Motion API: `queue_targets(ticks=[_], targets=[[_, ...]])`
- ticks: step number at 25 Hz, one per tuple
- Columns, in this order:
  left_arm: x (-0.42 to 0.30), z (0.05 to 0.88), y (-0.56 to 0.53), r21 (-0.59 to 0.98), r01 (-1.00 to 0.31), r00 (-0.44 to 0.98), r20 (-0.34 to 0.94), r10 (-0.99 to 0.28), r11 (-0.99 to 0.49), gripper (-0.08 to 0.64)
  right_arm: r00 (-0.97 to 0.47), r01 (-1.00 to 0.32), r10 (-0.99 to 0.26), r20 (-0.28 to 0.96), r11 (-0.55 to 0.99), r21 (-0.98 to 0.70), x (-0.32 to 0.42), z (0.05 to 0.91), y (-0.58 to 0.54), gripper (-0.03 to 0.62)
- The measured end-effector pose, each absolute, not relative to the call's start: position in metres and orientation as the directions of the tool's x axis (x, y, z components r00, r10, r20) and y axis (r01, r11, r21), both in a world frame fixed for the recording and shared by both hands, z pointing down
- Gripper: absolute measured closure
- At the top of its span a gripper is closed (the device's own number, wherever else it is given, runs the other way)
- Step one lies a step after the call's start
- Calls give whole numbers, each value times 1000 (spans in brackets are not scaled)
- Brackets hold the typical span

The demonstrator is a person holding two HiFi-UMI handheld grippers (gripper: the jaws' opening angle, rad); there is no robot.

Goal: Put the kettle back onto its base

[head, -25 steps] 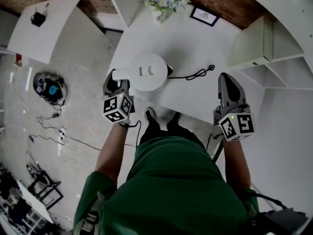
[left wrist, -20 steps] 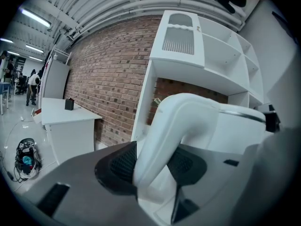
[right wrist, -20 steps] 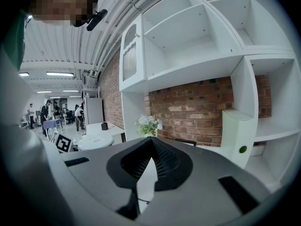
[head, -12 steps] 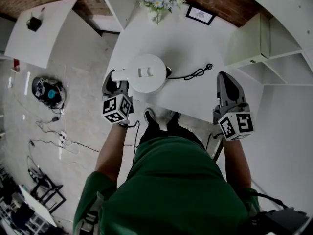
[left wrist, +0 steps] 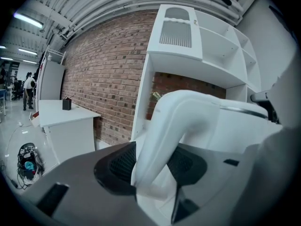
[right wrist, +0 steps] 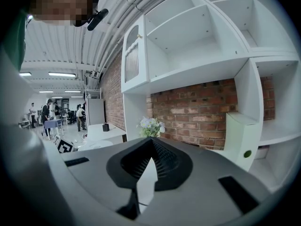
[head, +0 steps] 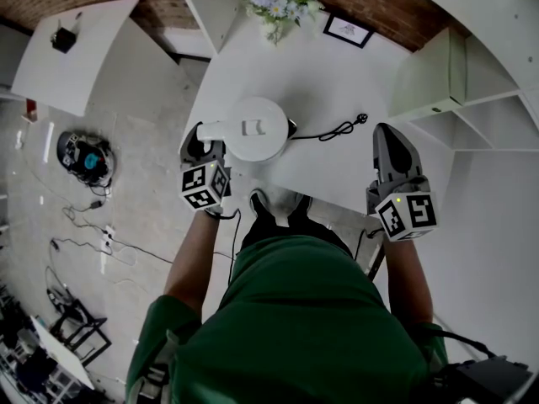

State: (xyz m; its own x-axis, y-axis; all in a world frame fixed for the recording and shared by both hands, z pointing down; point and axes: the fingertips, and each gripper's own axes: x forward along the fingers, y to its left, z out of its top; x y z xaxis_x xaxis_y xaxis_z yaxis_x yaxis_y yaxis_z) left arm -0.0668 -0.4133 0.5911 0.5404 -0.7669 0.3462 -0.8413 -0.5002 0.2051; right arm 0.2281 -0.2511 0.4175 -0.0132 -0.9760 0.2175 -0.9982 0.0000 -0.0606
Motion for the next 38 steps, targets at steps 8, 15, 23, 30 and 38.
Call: queue_targets(ticks=[8,15,23,30,38], targets=[[-75,611,-398,180,-854,513,447,-733,-488,331,-40,-997,-979,198,27,-70,220,413,-256,580],[-87,595,-376,172,-861,501,440,-745,-478,330,-71,-995,-982,176,57,-79,213,407,-266,580],[-130,515,-362,153,-867,498,286,-819,-474,377,-72,-994,-990,119,62,-88,218,384,-278,581],[-121,386,-375,141,-848,522,45,-852,-512,505,-102,-990,-993,58,96,-101,216,363,-283,581],[-95,326,-373,151,-815,559,-49,-828,-559,505,-137,-987,-991,-16,137,-84,211,329,-282,581]])
